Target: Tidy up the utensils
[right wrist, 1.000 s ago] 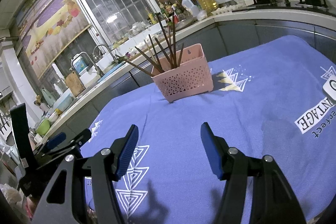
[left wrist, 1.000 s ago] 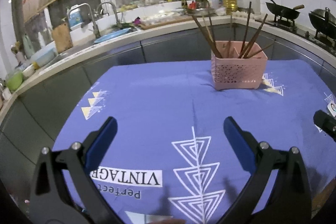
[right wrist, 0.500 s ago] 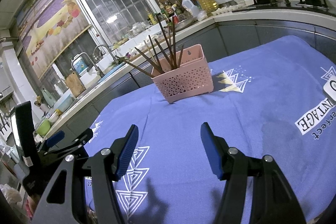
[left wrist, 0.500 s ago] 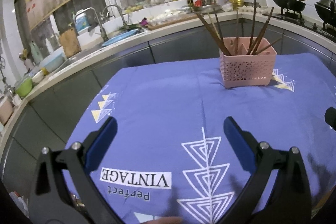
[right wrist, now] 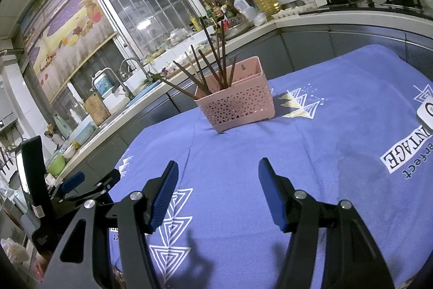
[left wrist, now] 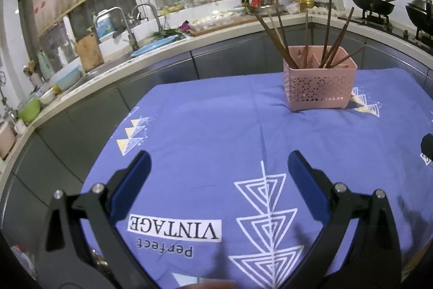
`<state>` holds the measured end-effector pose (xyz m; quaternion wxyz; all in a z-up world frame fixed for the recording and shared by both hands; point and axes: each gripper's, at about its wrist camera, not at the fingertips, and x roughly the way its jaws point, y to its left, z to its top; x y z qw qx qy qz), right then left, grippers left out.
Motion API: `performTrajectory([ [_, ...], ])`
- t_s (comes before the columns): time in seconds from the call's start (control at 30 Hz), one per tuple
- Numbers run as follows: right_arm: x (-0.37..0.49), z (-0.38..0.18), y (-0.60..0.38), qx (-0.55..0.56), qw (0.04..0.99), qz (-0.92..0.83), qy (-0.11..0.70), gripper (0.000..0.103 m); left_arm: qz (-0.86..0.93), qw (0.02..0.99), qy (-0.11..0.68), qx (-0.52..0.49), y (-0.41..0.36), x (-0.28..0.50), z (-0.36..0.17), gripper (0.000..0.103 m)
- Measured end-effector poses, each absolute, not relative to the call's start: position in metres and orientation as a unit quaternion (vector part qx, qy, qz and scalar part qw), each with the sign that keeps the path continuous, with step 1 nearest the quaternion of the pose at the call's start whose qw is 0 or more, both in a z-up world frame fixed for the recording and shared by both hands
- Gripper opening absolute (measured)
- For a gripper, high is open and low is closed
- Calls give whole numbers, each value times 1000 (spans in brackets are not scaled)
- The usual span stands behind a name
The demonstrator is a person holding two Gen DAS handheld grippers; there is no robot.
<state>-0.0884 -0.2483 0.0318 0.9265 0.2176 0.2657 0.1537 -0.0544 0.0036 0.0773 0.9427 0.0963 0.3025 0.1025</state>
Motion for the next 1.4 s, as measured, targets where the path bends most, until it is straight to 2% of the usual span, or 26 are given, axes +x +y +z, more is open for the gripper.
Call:
performTrajectory([
  [1.4, -88, 38, -250, 217, 927, 155, 263, 62, 88, 940, 318, 85, 8, -56, 72, 97],
])
